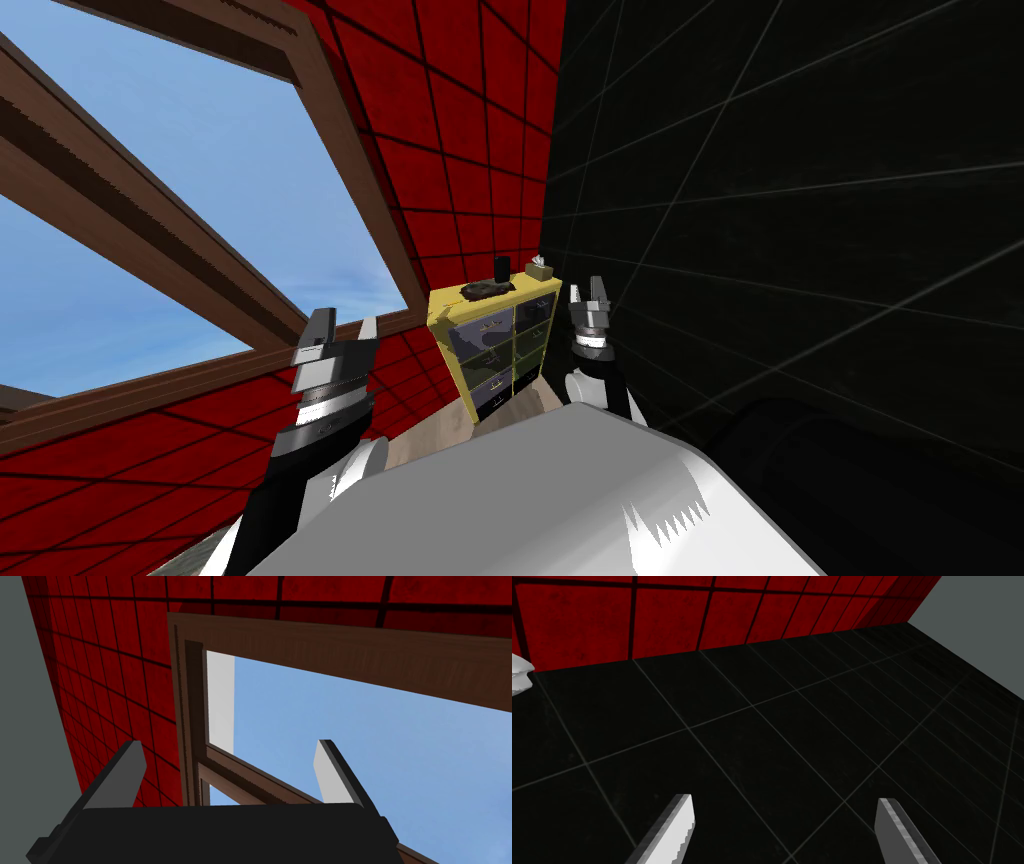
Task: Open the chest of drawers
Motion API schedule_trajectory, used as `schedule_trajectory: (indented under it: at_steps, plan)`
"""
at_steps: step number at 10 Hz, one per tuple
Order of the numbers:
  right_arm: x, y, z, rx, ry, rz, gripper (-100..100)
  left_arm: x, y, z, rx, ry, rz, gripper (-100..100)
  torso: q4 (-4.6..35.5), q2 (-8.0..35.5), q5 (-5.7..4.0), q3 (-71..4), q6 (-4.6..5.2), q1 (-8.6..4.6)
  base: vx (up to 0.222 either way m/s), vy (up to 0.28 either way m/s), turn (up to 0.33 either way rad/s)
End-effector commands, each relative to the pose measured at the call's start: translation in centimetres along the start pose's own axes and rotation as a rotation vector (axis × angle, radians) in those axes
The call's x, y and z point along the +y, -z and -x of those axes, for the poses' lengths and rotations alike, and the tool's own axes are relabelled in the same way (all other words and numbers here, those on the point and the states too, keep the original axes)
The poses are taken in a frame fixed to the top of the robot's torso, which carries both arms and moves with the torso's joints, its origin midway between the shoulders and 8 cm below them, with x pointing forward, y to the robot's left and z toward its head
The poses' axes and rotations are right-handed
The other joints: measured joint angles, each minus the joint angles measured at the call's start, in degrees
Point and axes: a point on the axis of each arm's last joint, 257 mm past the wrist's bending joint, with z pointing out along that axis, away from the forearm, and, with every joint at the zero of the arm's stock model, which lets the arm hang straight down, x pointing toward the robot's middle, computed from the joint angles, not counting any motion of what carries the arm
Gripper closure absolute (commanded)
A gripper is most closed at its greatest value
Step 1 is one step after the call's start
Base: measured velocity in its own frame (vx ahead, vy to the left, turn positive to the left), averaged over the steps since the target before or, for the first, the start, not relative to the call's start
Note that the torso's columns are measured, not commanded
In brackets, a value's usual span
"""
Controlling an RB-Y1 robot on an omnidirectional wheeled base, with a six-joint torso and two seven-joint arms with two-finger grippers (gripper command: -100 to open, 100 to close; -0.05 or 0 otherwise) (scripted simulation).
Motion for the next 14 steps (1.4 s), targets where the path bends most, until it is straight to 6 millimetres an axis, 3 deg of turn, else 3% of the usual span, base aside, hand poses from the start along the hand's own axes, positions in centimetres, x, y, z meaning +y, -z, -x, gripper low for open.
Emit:
schedule_trajectory:
  at_steps: [1, 9, 10, 11, 14]
  plan:
    - [0.0, 0.0, 0.0, 0.0, 0.0, 0.0, 0, 0.0, 0.0, 0.0, 0.0, 0.0, 0.0, 0, 2.35, 2.32, 0.0, -4.67, 0.0, 0.0, 0.0, 0.0, 0.0]
    - [0.0, 0.0, 0.0, 0.0, 0.0, 0.0, 0, 0.0, 0.0, 0.0, 0.0, 0.0, 0.0, 0, 35.37, 35.39, 0.0, -70.73, 0.0, 0.0, 0.0, 0.0, 0.0]
    - [0.0, -0.1, -1.0, 0.057, 0.029, 0.007, -100, 0.0, 0.0, 0.0, 0.0, 0.0, 0.0, 0, 39.6, 39.62, 0.0, -79.19, 0.0, 0.0, -0.007, 0.005, -0.026]
    - [0.0, -0.1, -1.7, 0.095, 0.055, 0.013, -100, 0.0, 0.0, 0.0, 0.0, 0.0, 0.0, 0, 41.5, 41.58, 0.0, -83.12, 0.0, 0.01, -0.025, 0.014, -0.048]
    - [-0.2, -0.1, -3.5, 0.189, 0.128, 0.033, -100, 0.0, 0.0, 0.0, 0.0, 0.0, 0.0, 0, 42.27, 42.28, 0.01, -84.55, 0.0, 0.02, -0.032, 0.02, -0.035]
